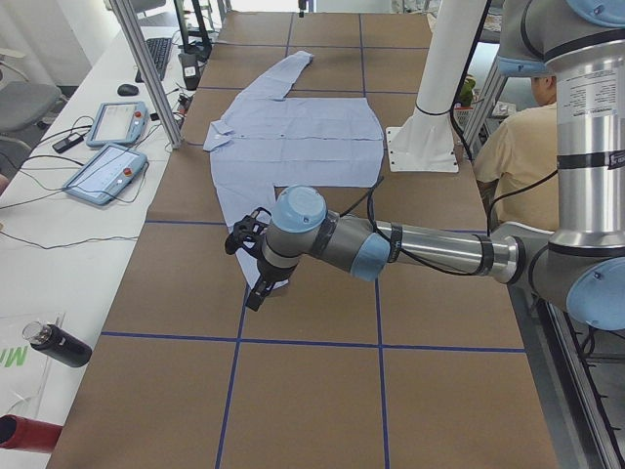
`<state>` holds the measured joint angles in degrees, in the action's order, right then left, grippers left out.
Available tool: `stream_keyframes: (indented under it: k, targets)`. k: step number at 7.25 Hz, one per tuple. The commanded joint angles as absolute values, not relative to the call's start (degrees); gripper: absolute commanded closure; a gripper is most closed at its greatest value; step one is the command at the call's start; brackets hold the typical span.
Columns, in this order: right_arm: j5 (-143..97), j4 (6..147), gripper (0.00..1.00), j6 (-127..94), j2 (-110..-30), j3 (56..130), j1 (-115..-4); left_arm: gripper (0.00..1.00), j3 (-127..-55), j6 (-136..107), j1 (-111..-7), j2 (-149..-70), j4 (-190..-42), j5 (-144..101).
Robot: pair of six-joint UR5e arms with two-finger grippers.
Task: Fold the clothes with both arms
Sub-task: 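Move the right gripper down to the cuff of the nearby sleeve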
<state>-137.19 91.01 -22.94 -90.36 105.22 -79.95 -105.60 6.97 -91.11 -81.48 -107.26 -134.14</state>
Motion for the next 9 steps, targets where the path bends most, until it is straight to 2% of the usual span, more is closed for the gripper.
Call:
stream_keyframes:
  k: [1, 4, 6, 8, 9]
  targets:
    - [-137.3, 84.0, 0.00, -23.2, -91.4, 101.1, -77.7, 0.01, -107.6, 7.0, -91.0, -79.4, -109.3, -134.1]
    - [-135.5, 77.5, 0.00, -23.3, -91.0, 94.6, -71.6, 0.01, -107.5, -1.1, -90.7, -79.9, -110.4, -134.2]
    - [-131.9, 75.4, 0.00, -23.3, -90.3, 91.1, -71.6, 0.01, -107.6, -1.4, -90.5, -80.2, -110.5, -134.2]
    - [-131.5, 64.6, 0.04, -23.7, -88.6, 80.7, -71.7, 0.01, -107.6, -1.4, -90.5, -80.2, -111.2, -134.1]
    - [-131.7, 63.6, 0.08, -29.5, -87.6, 80.2, -71.8, 0.01, -107.6, -1.5, -90.4, -80.2, -111.2, -134.2]
